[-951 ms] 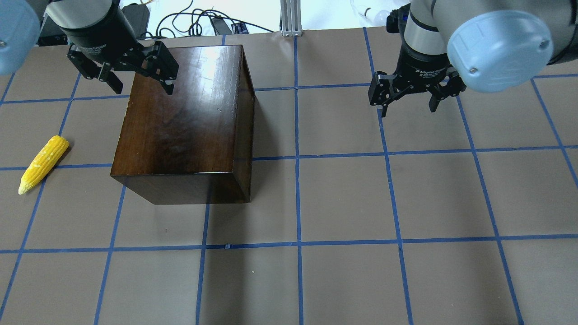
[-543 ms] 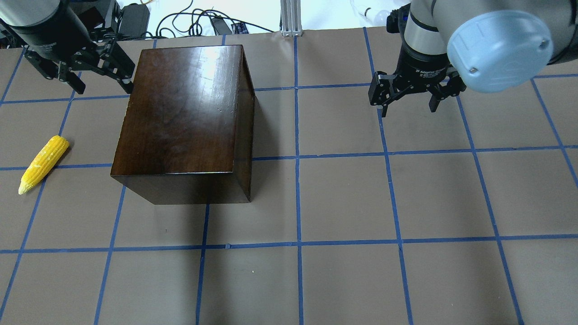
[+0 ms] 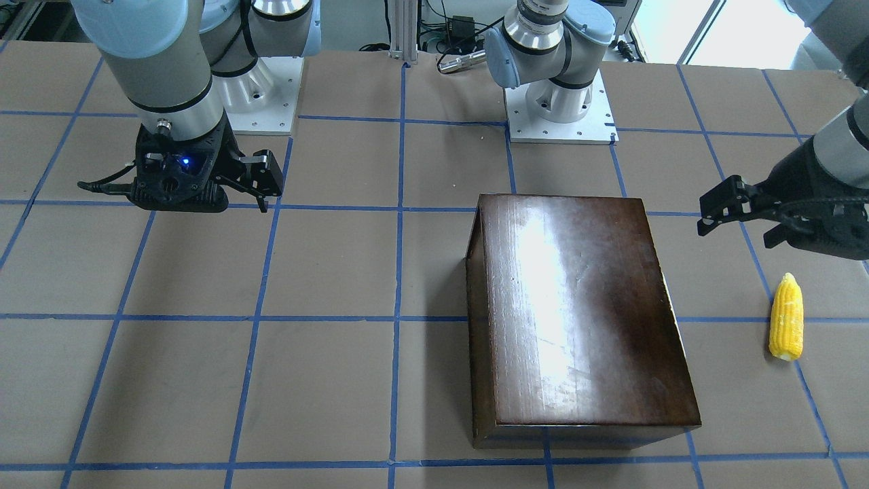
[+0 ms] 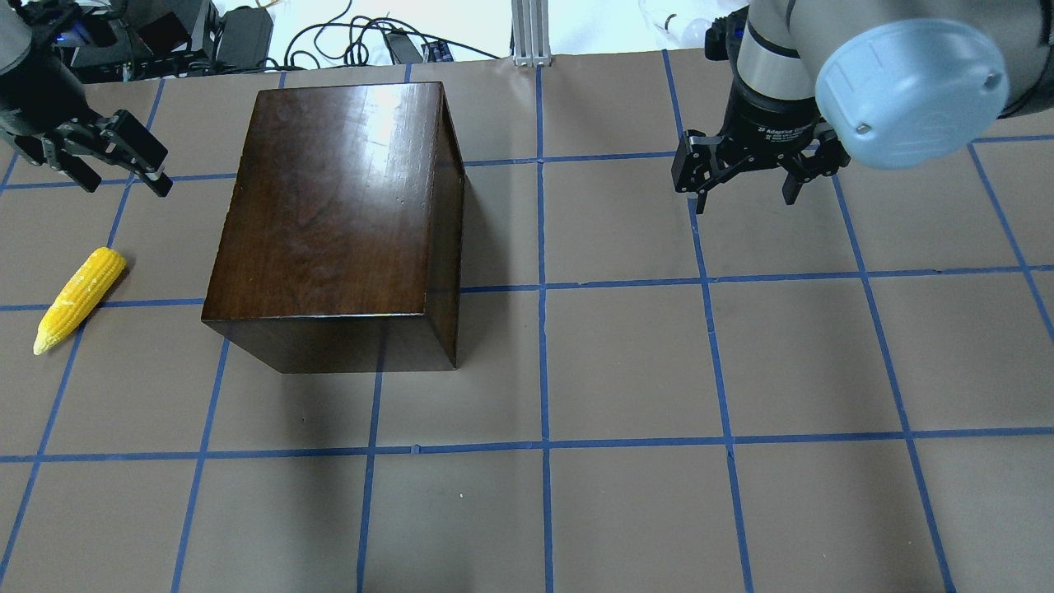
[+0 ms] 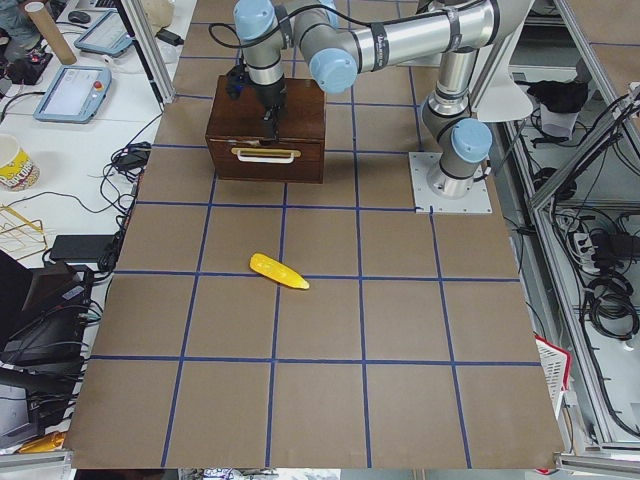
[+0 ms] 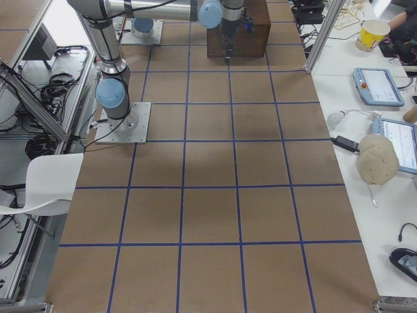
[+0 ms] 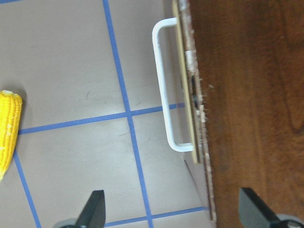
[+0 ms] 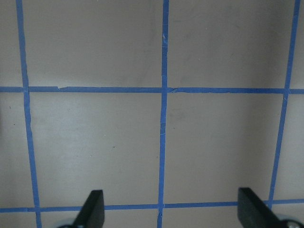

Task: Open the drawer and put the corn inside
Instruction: 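Move the left gripper down beside the cabinet toward the white drawer handle, then hook the left gripper onto the white drawer handle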

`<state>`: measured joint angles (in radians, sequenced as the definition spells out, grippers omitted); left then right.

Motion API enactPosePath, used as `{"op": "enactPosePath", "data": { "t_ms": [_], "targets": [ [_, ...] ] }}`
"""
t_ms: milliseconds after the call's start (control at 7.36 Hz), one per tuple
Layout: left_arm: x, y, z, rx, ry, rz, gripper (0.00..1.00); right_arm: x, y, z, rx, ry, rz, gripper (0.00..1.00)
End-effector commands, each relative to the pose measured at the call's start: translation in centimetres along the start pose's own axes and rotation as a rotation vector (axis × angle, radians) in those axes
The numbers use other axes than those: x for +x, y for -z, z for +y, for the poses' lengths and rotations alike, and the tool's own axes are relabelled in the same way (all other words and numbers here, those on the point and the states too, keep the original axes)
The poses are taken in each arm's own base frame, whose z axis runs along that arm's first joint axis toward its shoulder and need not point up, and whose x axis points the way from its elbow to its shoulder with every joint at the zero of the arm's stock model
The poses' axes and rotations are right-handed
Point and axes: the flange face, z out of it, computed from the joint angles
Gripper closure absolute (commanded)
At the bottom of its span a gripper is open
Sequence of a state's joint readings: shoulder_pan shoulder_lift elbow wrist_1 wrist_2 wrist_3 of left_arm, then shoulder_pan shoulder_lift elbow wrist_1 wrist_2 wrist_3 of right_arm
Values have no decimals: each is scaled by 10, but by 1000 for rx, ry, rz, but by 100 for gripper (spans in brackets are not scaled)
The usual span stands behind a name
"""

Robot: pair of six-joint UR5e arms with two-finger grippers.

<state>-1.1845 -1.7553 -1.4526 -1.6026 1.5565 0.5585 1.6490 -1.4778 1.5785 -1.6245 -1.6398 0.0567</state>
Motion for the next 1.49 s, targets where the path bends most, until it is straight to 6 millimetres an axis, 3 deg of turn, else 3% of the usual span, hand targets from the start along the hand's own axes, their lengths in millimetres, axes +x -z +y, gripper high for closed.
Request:
{"op": "enactPosePath", "data": {
  "t_ms": [0,407,1358],
  "targets": [
    [-43,-36,-15,13,29,72,0,0,0,0,1,0,0,0],
    [-45,-87,-28,40,90,126,0,0,0,0,1,0,0,0],
    [-47,-128,-44,43,112,202,0,0,1,0,1,0,0,0]
  ]
}}
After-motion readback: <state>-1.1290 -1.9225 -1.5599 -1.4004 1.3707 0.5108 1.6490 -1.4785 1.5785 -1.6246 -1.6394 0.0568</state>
